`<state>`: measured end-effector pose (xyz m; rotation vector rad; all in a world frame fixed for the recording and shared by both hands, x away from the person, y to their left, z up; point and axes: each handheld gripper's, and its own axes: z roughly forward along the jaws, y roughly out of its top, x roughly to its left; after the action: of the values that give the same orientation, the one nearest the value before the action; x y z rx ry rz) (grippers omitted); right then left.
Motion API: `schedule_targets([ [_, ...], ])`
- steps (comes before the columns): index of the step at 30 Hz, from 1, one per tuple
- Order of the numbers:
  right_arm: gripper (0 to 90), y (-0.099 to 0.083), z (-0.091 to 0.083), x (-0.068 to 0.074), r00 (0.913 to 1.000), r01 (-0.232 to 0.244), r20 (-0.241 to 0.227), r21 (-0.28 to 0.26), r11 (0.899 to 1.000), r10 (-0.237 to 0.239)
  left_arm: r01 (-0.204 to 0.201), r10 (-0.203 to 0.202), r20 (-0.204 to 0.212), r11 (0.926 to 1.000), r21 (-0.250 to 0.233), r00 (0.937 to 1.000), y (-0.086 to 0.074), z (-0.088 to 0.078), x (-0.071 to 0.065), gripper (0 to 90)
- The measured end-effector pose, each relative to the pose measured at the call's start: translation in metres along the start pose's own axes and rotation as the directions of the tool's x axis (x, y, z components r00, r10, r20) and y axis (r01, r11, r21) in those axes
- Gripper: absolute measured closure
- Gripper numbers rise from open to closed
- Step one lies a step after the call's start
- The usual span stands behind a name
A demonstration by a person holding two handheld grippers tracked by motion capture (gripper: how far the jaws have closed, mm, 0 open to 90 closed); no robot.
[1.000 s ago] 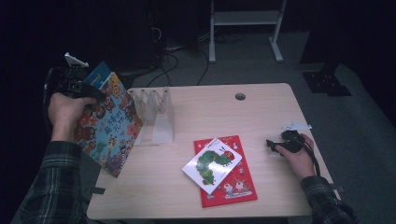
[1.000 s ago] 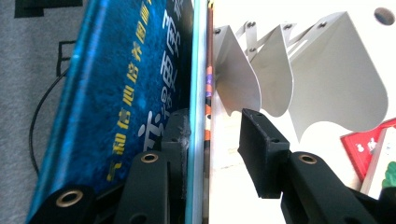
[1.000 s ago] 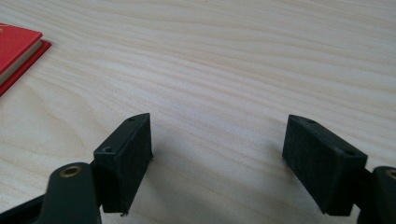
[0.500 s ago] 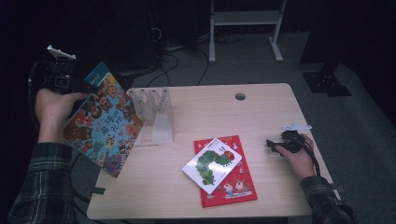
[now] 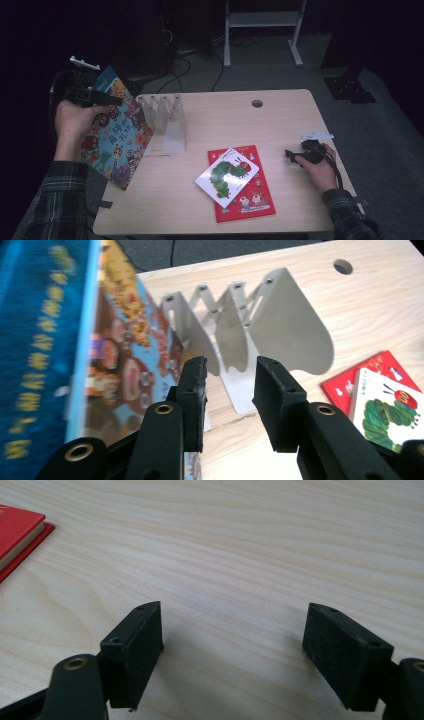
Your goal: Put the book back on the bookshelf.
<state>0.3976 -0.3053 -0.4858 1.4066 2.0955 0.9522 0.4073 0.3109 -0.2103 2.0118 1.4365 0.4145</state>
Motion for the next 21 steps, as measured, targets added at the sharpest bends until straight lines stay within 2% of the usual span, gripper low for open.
schedule_targets([
  [5,22.6,0.000,0.000,0.000,1.0000,0.000,0.000,0.000,1.000,0.000,-0.032,0.032,0.028,0.9995,0.007,0.9991,-0.006,0.010,-0.015,66.5],
  [10,22.4,0.000,0.000,0.000,1.0000,-0.001,0.001,0.000,1.000,0.001,-0.060,0.058,0.059,0.9979,0.025,0.9966,-0.012,0.023,-0.028,74.2],
  [18,22.0,0.000,0.000,0.000,1.0000,-0.001,0.001,0.000,1.000,0.001,-0.077,0.075,0.076,0.9965,0.032,0.9943,-0.023,0.041,-0.045,74.1],
  [19,21.9,0.000,0.000,0.000,1.0000,-0.001,0.001,0.001,1.000,0.001,-0.091,0.087,0.095,0.9951,0.039,0.9917,-0.027,0.047,-0.050,73.9],
  [21,21.9,0.000,0.000,0.000,1.0000,-0.001,0.001,0.001,1.000,0.001,-0.100,0.095,0.102,0.9940,0.045,0.9902,-0.029,0.050,-0.053,72.7],
])
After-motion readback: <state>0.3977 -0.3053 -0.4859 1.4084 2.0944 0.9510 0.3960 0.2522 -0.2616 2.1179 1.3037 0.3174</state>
